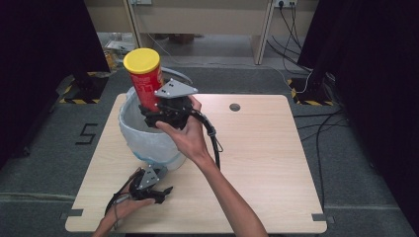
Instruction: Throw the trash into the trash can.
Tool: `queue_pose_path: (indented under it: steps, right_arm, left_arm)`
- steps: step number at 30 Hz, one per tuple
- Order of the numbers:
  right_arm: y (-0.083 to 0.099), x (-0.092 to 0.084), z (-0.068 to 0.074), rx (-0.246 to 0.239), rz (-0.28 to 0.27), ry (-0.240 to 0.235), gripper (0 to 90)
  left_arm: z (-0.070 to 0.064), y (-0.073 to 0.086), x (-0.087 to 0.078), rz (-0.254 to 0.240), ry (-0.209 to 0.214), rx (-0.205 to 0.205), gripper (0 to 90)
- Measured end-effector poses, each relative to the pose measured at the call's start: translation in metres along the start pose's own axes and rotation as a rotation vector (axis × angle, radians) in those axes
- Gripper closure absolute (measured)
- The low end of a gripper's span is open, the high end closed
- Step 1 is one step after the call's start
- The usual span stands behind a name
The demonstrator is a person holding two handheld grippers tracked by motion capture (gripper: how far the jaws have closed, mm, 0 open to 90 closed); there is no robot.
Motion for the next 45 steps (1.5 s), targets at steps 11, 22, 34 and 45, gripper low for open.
queue_pose_path:
  steps: [11, 22, 34, 45]
  right_arm:
    - [0.008, 0.01, 0.001, -0.005, 0.047, -0.006, 24.4]
    - [0.015, 0.012, 0.001, 0.015, 0.075, -0.024, 17.3]
    - [0.015, -0.01, -0.013, 0.036, 0.035, 0.001, 14.8]
    - [0.021, -0.027, -0.029, 0.039, 0.024, 0.038, 15.0]
  left_arm:
    - [0.0, 0.0, 0.0, -0.001, 0.001, 0.001, 18.5]
    - [0.0, 0.0, 0.0, -0.002, 0.002, 0.001, 18.6]
    - [0.001, 0.0, 0.0, -0.002, -0.003, 0.005, 18.9]
    - [0.001, 0.0, 0.0, -0.002, -0.003, 0.004, 18.9]
Point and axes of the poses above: each handheld gripper's, and its own axes: x roughly forward along the jaws, y roughly out of its underside, z roughly to its left, the point moved 9 cm from there along x, roughly forward along the jaws, and after that the axes turned 5 degrees about x, right-handed, at the moved point
